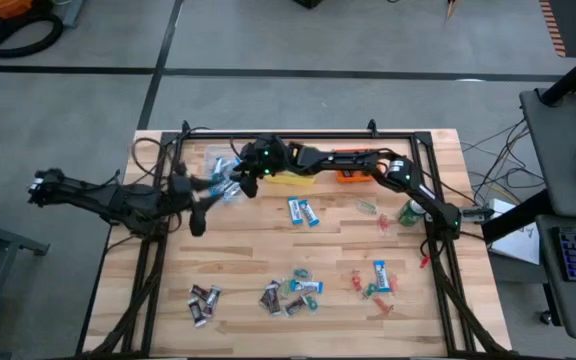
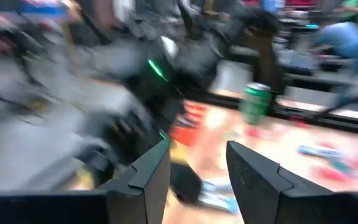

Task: Sort candy
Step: Put the black chocolate into the orange bin

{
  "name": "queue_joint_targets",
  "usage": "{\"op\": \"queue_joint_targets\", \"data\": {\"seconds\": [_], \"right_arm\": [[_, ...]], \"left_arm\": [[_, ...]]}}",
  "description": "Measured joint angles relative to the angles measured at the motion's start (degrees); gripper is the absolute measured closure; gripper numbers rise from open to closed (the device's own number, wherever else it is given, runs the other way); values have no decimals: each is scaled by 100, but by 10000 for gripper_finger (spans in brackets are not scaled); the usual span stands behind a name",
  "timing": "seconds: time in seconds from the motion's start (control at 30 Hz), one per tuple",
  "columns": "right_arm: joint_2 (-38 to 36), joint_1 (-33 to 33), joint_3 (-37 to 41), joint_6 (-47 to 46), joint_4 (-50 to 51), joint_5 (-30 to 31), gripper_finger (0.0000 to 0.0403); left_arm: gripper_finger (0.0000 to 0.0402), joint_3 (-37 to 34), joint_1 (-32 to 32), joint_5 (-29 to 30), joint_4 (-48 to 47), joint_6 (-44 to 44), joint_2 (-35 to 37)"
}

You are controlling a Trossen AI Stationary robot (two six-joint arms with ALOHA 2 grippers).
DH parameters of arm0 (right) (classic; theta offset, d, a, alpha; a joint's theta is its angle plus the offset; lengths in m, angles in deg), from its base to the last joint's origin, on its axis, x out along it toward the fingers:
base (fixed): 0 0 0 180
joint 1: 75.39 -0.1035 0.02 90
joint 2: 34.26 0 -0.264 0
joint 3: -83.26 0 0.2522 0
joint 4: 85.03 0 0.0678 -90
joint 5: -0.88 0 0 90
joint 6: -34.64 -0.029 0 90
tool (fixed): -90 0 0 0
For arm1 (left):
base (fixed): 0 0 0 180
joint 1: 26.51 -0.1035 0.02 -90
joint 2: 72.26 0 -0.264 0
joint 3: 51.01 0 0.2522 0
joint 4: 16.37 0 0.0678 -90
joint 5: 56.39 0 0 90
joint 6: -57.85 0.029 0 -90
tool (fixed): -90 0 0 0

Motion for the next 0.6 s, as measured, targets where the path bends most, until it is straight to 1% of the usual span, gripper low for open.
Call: {"op": "queue_joint_targets", "data": {"seconds": [0.1, 0.17, 0.23, 0.33, 0.4, 0.53, 0.6], "right_arm": [[-359, -115, 87, 221, 635, -226, 222], [-614, -223, 198, 457, 1190, -229, 222], [-854, -340, 320, 621, 1683, -225, 225], [-1266, -538, 623, 744, 2227, -222, 231], [-1590, -679, 910, 743, 2479, -225, 233], [-2274, -975, 1660, 573, 2577, -221, 234], [-2613, -1162, 2091, 408, 2360, -160, 233]], "left_arm": [[266, -4, 126, -338, -201, -792, -312], [270, -7, 257, -572, -293, -1239, -532], [274, 86, 403, -894, -649, -1884, -776], [279, 357, 737, -1521, -1647, -3416, -1219], [282, 569, 1128, -1871, -2216, -4414, -1582], [287, 1073, 1975, -1896, -2940, -6066, -2409], [287, 1354, 2311, -1898, -3215, -6803, -2914]]}}
